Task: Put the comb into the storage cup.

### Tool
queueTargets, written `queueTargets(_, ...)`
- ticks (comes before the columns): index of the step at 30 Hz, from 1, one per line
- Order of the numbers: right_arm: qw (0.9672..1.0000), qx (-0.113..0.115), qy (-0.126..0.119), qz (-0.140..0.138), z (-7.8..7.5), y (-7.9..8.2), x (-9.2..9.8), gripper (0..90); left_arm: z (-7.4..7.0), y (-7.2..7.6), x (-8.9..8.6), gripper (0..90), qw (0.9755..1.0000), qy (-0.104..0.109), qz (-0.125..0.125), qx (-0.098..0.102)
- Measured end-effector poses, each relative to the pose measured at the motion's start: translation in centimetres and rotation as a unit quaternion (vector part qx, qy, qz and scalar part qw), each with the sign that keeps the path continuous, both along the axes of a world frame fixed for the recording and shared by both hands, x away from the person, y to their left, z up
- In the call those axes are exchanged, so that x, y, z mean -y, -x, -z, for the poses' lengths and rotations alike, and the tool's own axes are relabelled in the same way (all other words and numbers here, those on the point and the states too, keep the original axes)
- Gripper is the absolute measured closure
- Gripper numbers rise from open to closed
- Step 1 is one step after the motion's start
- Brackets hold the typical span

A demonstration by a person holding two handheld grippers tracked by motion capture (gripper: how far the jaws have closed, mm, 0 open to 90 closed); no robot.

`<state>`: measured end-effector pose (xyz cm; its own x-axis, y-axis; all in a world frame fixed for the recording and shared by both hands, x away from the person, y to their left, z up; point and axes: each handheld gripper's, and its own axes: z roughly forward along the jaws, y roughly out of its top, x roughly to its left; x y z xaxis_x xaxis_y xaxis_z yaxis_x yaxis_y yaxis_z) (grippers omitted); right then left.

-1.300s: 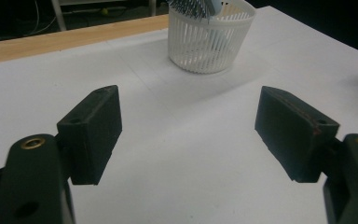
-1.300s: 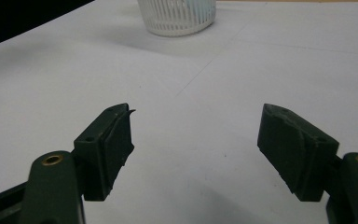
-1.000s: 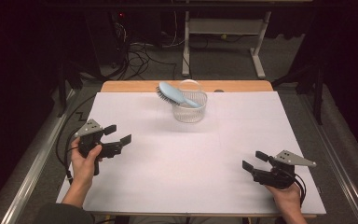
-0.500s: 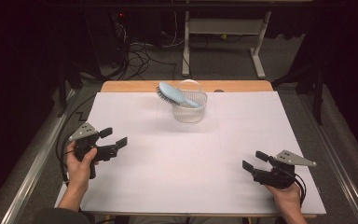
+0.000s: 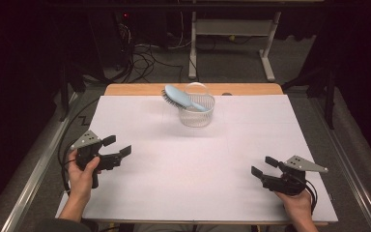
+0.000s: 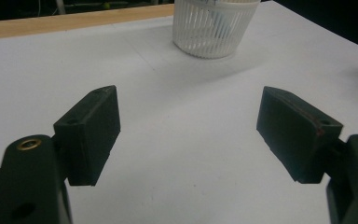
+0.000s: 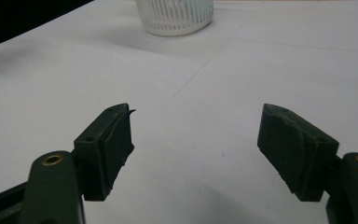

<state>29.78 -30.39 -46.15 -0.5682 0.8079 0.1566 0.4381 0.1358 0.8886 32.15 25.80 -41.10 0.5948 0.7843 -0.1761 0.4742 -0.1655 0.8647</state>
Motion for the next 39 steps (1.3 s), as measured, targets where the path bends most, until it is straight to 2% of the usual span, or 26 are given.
queueTargets(39, 1.0, 0.001, 0.001, 0.001, 0.0, 0.0, 0.0, 27.0, 1.8, 0.7, -0.6, 24.0, 0.9999, 0.009, -0.005, -0.012)
